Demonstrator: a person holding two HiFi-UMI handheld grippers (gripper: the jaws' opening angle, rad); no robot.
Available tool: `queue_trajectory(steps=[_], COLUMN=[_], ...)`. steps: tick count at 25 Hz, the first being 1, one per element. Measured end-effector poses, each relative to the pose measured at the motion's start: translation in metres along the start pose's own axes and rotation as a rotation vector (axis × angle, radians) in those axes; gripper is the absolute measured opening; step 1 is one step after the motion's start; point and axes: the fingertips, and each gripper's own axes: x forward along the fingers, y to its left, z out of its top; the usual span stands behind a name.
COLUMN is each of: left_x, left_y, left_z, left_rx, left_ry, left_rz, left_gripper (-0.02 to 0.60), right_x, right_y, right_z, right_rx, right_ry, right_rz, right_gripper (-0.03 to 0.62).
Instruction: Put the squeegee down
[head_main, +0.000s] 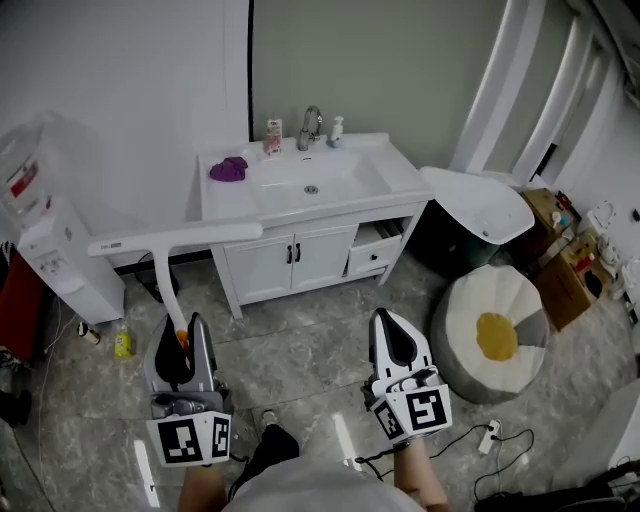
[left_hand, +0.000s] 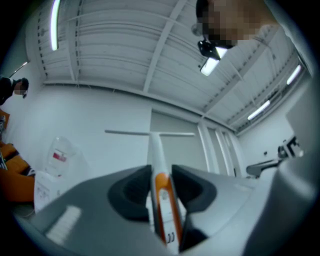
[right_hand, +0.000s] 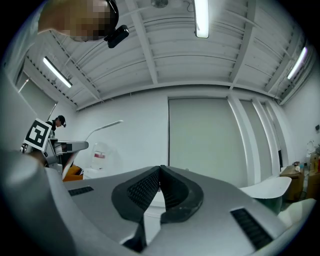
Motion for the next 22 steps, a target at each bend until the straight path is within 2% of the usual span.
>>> queue_trajectory(steps=[6, 11, 22], left_x=[0.072, 0.110, 0.165], left_y=[0.045, 0.080, 0.114], left_z=[-0.017, -0.029, -0.065], left_rx=[0.039, 0.050, -0.028], left_ry=[-0.001, 0.000, 0.034], left_rz=[-0.005, -0.032, -0.043], left_gripper=[0.130, 0.130, 0.132], right_x=[0.088, 0.147, 0.208], right_y=[0.003, 0.022, 0.028], right_z=[-0.004, -0.011, -0.036], right_rx=[-0.020, -0.032, -0.034], right_ry=[-0.002, 0.000, 0.066], right_rz=[-0.020, -0.007, -0.003], right_gripper=[0.002, 0.002, 0.002])
